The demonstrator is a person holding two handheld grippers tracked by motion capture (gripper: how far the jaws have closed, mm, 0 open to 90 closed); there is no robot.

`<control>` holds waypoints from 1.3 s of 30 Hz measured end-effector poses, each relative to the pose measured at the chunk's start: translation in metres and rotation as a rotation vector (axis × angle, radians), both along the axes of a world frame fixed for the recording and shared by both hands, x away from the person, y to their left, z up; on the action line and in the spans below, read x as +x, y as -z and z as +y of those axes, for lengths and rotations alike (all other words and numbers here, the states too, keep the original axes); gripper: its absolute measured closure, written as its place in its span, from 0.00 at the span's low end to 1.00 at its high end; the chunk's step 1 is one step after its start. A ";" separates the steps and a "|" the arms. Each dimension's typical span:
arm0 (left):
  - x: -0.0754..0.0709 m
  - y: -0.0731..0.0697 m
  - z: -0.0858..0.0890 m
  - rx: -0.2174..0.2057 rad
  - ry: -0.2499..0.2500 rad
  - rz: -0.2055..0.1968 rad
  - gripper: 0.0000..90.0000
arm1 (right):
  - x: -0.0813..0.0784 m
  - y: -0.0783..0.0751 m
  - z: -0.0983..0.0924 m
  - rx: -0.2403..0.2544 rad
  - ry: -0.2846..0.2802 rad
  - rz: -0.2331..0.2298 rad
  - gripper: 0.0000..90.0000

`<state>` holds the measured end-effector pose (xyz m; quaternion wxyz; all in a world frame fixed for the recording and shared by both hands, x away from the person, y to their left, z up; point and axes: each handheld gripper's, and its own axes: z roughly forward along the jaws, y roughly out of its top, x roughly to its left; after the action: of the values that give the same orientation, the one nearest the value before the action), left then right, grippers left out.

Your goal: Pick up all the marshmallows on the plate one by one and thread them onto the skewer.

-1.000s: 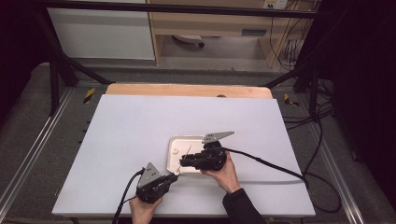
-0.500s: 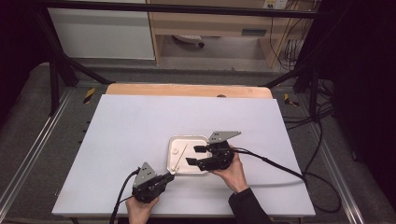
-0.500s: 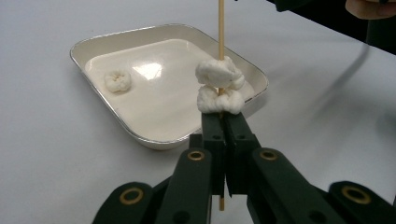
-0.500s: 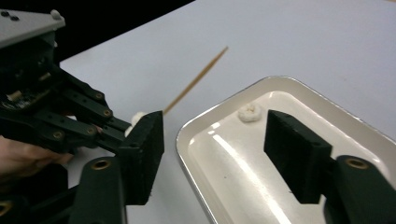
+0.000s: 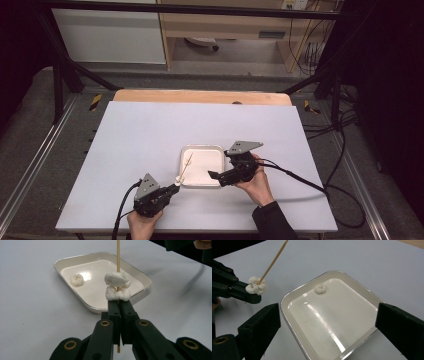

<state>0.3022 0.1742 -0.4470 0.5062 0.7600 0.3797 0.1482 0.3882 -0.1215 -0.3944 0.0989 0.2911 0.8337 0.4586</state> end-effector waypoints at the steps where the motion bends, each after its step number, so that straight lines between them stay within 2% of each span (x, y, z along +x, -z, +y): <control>1: 0.000 0.000 0.001 0.004 0.000 0.001 0.98 | 0.000 0.001 0.001 -0.001 0.003 0.003 0.06; 8: 0.000 0.000 0.008 0.009 -0.010 0.002 0.98 | 0.005 0.003 0.005 -0.014 0.027 0.016 0.03; 12: 0.000 0.000 0.012 0.011 -0.017 0.003 0.98 | 0.010 0.004 0.012 0.000 0.041 0.026 0.03; 15: 0.000 0.000 0.015 0.011 -0.022 0.002 0.98 | 0.013 0.005 0.020 -0.026 0.047 0.019 0.03; 24: -0.001 0.000 0.020 0.012 -0.031 0.004 0.98 | 0.027 0.009 0.049 -0.060 0.053 0.022 0.04; 31: 0.000 0.000 0.023 0.010 -0.036 0.004 0.98 | 0.040 0.014 0.064 -0.082 0.064 0.025 0.05; 38: 0.000 0.001 0.026 0.007 -0.042 0.008 0.98 | 0.052 0.023 0.076 -0.128 0.075 0.038 0.07; 39: 0.000 0.001 0.026 0.007 -0.042 0.007 0.98 | 0.053 0.024 0.078 -0.122 0.072 0.042 0.08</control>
<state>0.3022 0.2003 -0.4483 0.4991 0.7541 0.3969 0.1574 0.4416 -0.0439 -0.4189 0.1156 0.3240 0.8509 0.3969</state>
